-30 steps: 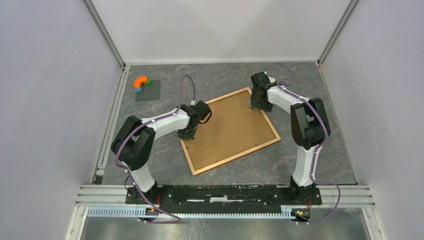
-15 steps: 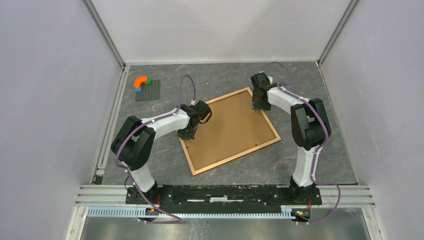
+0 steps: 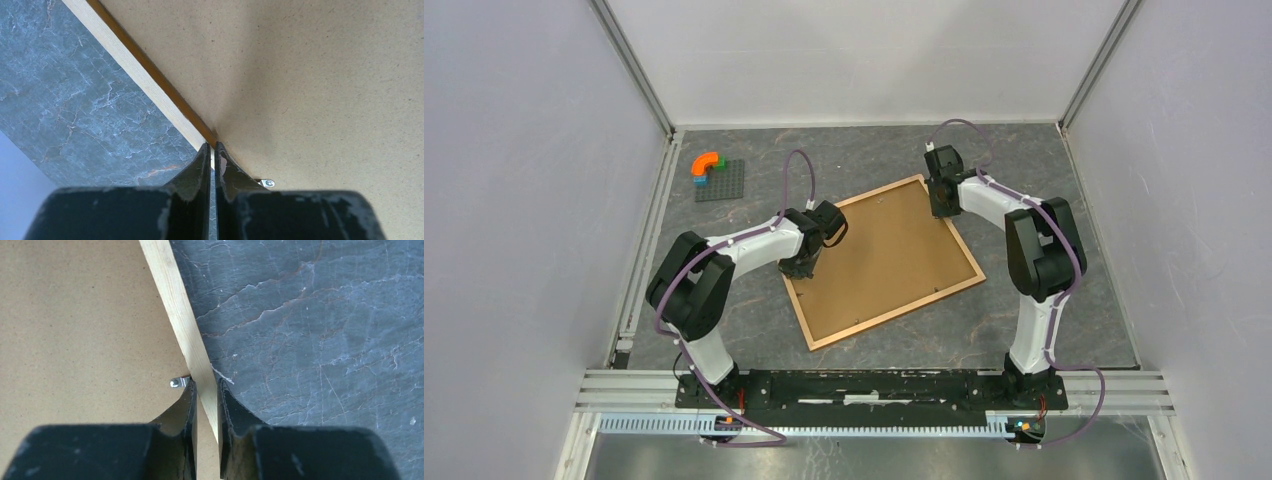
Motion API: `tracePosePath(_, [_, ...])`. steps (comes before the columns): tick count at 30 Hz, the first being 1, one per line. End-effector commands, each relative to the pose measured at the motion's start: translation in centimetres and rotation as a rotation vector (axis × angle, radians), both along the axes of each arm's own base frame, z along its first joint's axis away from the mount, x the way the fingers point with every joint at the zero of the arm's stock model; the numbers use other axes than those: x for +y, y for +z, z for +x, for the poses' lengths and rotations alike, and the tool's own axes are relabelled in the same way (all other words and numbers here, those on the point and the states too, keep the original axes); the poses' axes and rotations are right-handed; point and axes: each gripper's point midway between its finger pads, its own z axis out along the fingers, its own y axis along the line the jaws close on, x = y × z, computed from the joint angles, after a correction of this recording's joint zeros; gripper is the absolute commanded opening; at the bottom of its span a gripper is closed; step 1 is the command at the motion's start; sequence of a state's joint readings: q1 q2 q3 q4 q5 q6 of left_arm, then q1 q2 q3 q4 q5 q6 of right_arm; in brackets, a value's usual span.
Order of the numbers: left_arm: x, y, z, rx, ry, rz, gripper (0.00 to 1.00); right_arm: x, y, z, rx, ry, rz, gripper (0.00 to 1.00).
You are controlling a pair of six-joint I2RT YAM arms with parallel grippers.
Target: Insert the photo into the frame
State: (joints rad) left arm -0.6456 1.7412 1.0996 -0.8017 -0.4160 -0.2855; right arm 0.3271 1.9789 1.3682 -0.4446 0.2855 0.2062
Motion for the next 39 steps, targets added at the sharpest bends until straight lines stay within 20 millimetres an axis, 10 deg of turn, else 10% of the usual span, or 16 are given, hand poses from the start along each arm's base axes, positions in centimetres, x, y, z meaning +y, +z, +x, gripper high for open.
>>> tracePosePath(1, [0.2, -0.2, 0.7, -0.005, -0.031, 0.023, 0.02, -1.0, -2.7, -0.5, 0.039, 0.028, -0.012, 0.12])
tracePosePath(13, [0.8, -0.5, 0.9, 0.021, 0.008, 0.094, 0.02, 1.1, 0.6, -5.8, -0.01, 0.087, 0.206, 0.59])
tracePosePath(21, [-1.1, -1.1, 3.9, 0.011, 0.113, 0.089, 0.02, 1.4, -1.3, -11.9, 0.034, 0.108, 0.322, 0.57])
tracePosePath(32, [-6.5, -1.4, 13.6, -0.096, 0.181, -0.029, 0.02, 2.5, -1.2, -21.3, 0.019, 0.163, 0.501, 0.5])
tracePosePath(39, [-7.7, 3.9, 13.3, -0.13, 0.215, -0.158, 0.15, 0.0, 1.1, -19.9, -0.07, 0.164, 0.353, 0.61])
